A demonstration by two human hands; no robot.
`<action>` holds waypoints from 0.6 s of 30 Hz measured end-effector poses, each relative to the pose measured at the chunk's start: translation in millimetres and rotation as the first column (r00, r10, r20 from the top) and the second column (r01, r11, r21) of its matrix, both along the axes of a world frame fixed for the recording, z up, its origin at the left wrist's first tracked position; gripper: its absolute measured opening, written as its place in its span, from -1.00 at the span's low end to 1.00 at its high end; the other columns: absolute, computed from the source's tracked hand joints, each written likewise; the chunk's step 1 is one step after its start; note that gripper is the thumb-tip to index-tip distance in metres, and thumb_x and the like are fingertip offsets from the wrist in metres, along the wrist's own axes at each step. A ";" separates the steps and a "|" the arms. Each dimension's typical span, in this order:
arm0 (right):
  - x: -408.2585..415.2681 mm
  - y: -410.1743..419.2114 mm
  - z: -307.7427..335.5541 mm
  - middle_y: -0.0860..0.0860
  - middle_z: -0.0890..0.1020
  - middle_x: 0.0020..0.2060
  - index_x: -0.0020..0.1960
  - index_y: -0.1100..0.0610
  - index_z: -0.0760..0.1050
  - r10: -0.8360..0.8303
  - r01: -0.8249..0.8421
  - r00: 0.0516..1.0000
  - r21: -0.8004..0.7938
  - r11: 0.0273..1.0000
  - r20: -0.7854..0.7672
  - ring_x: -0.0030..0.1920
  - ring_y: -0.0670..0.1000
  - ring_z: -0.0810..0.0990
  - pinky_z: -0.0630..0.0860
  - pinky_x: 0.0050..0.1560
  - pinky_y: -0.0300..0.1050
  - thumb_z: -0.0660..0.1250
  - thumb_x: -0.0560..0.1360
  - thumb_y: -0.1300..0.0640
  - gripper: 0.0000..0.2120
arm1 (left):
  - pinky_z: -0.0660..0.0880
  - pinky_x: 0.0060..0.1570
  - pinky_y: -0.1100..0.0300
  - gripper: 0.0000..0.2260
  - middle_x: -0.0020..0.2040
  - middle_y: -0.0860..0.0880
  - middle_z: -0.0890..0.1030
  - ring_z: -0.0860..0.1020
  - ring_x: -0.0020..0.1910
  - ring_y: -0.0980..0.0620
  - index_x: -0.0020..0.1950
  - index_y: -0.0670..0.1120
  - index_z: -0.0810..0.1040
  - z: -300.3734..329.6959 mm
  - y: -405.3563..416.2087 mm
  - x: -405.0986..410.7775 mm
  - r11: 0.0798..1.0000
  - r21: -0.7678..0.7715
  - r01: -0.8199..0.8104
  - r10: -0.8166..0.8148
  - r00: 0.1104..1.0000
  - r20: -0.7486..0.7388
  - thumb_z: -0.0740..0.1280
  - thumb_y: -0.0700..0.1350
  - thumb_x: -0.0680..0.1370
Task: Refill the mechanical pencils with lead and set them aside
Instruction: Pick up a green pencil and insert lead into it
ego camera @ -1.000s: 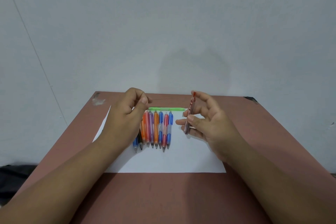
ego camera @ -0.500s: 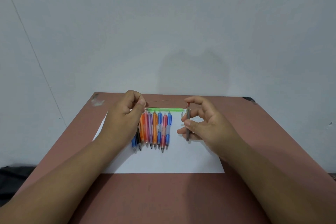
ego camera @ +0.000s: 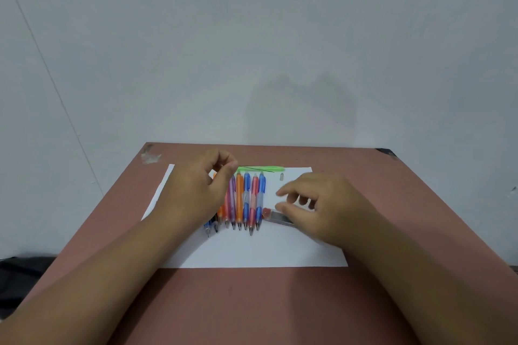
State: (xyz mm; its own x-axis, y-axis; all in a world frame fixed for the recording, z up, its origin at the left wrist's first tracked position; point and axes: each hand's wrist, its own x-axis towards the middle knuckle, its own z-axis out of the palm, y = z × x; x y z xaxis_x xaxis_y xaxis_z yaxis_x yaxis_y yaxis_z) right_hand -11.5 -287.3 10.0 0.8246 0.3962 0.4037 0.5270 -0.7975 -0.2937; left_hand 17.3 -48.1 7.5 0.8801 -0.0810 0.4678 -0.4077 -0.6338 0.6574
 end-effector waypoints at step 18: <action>6.8 9.7 -11.4 -0.10 0.59 -0.23 -0.13 0.07 0.61 -0.070 0.011 0.939 0.174 0.985 0.336 -0.24 -0.08 0.49 0.47 -0.24 -0.19 0.36 0.52 0.19 -0.92 | 0.49 -0.23 0.39 -0.91 -0.14 0.19 0.65 0.61 -0.14 0.14 -0.04 0.12 0.62 5.2 -16.2 -17.0 0.965 -0.177 0.195 -0.167 0.973 0.162 0.34 0.04 0.62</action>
